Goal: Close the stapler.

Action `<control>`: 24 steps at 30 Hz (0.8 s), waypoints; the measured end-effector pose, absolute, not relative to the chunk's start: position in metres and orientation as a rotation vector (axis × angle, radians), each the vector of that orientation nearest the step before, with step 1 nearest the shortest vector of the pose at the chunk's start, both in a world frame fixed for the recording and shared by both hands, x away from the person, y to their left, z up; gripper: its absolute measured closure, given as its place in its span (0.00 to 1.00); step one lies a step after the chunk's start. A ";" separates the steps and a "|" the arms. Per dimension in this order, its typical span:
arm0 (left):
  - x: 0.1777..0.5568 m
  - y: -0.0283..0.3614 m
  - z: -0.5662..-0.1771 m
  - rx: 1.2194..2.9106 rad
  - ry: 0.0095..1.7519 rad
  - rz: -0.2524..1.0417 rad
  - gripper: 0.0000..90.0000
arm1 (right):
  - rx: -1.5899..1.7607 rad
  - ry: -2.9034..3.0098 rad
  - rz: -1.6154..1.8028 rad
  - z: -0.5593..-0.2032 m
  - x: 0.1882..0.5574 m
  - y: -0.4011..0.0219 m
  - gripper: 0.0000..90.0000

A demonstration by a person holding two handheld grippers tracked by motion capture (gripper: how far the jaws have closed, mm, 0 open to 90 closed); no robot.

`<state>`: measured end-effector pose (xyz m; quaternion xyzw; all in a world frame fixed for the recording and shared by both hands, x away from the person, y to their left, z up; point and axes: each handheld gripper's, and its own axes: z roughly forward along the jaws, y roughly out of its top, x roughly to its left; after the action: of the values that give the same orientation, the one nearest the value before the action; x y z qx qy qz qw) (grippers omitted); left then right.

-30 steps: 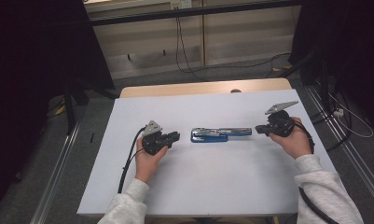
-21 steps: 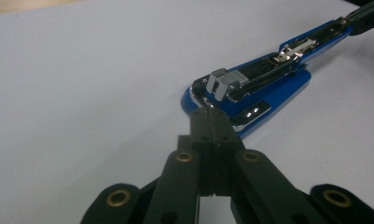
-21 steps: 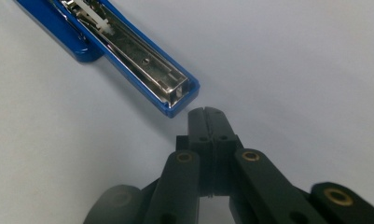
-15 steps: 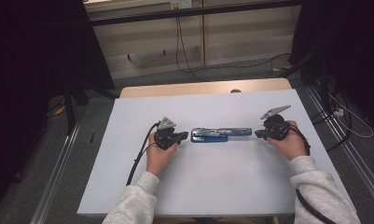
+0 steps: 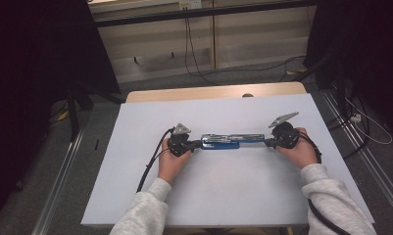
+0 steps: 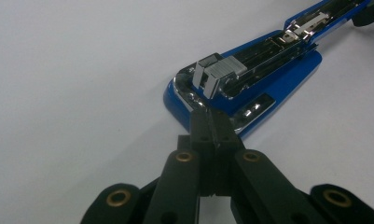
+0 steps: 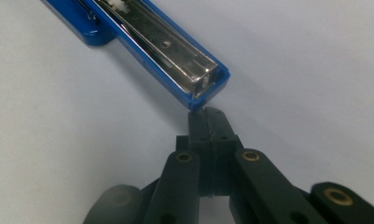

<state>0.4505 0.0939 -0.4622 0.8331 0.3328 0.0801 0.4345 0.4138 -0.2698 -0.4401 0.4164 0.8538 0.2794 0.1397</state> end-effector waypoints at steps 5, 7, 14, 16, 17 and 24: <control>0.451 0.093 -0.463 2.080 0.842 0.203 1.00 | 1.195 2.462 0.828 -0.438 0.414 -0.268 1.00; 0.451 0.094 -0.463 2.074 0.843 0.198 1.00 | 1.193 2.458 0.833 -0.437 0.414 -0.268 1.00; 0.452 0.093 -0.463 2.077 0.849 0.196 1.00 | 1.186 2.449 0.872 -0.433 0.413 -0.266 1.00; 0.452 0.093 -0.464 2.077 0.850 0.197 1.00 | 1.175 2.447 0.881 -0.433 0.413 -0.264 1.00; 0.452 0.093 -0.464 2.078 0.852 0.198 1.00 | 1.175 2.449 0.884 -0.432 0.413 -0.263 1.00; 0.452 0.094 -0.464 2.081 0.857 0.200 1.00 | 1.172 2.442 0.904 -0.431 0.413 -0.262 1.00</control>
<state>0.4521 0.0935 -0.4637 0.8330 0.3430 0.0799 0.4268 0.4126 -0.2625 -0.4309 0.4064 0.8464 0.3134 0.1425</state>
